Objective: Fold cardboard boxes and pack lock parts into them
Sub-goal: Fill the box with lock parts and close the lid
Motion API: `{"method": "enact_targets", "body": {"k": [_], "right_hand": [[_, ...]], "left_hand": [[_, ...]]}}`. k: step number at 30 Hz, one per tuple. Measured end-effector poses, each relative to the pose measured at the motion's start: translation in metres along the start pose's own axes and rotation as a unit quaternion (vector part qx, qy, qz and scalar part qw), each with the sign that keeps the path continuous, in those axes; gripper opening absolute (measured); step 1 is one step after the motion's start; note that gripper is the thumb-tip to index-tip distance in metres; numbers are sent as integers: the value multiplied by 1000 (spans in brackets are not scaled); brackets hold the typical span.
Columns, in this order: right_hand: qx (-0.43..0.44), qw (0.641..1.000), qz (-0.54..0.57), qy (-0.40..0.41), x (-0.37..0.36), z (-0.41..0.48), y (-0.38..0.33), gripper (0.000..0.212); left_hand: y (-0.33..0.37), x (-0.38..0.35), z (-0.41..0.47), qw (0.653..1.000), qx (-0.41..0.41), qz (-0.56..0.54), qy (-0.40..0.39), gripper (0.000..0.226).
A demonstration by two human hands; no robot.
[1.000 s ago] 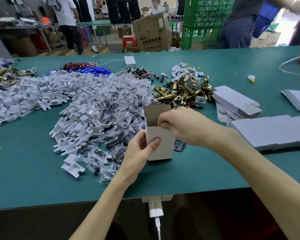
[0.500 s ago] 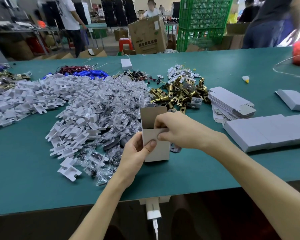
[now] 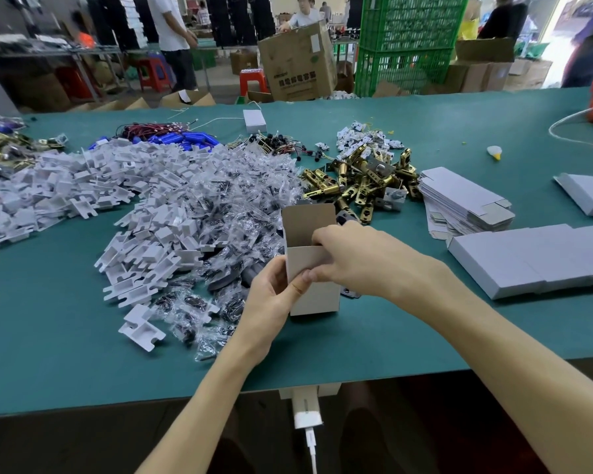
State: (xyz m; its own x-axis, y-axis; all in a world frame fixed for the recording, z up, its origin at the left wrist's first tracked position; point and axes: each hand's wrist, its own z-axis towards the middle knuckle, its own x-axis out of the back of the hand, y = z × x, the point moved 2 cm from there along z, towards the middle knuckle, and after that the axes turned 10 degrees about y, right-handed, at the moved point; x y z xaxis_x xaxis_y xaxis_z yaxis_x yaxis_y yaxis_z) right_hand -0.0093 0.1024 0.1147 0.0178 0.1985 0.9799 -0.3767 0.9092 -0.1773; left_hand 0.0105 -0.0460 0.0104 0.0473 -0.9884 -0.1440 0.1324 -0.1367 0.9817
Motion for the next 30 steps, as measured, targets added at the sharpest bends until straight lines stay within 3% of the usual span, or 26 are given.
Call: {"method": "enact_targets", "body": {"k": [7,11,15,18,30], "right_hand": [[-32,993,112,-19,5,7,3,45],[-37,994,102,-30,2,6,4,49],[-20,999,29,13,2,6,1,48],[-28,998,36,32,1,6,1,44],[-8,999,36,-7,2,-2,-4,36]], "left_hand": [[0,2,0,1000,15,-2,9,37],[-1,2,0,1000,14,0,3,36],[0,2,0,1000,17,-14,-1,35],[-1,2,0,1000,21,-19,-3,35],[-1,3,0,999,0,-39,-19,33]]}}
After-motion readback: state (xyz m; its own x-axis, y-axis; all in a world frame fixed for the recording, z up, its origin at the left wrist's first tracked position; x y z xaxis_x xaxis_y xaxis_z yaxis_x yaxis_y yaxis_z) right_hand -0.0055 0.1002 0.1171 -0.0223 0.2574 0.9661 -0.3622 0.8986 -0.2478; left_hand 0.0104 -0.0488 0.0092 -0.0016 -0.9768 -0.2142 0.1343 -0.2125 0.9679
